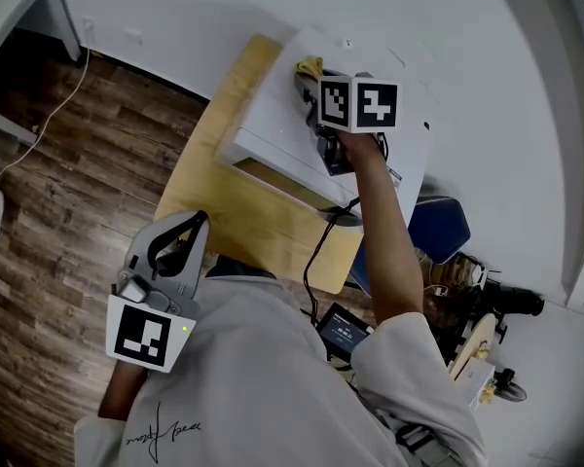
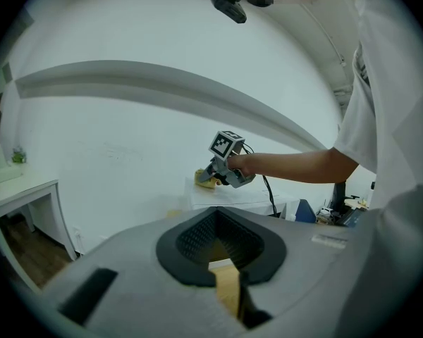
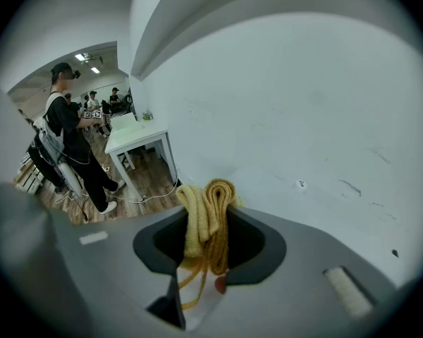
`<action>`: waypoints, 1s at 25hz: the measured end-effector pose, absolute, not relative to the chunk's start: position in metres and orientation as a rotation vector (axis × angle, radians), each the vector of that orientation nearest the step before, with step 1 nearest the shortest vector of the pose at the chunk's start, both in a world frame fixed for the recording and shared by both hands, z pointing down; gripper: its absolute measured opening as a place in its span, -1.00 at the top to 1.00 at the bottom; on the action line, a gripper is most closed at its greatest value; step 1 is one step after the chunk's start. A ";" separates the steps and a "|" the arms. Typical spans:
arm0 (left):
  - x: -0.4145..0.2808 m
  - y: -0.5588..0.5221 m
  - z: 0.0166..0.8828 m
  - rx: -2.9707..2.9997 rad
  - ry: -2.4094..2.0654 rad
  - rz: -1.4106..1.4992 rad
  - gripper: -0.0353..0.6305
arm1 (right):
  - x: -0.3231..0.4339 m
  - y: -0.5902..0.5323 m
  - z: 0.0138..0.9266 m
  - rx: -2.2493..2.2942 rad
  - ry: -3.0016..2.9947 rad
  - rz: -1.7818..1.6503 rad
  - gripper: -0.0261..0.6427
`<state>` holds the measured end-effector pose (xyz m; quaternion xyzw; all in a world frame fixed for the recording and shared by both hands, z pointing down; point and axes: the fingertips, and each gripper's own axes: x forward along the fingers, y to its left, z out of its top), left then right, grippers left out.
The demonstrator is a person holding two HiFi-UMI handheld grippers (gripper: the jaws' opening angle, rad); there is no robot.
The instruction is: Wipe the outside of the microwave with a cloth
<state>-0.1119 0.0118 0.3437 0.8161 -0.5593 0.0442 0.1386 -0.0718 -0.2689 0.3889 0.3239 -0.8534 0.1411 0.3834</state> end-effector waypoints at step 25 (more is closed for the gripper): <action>-0.048 -0.006 0.332 2.521 -1.339 0.135 0.92 | 0.025 -0.216 0.285 0.832 -2.417 0.432 0.56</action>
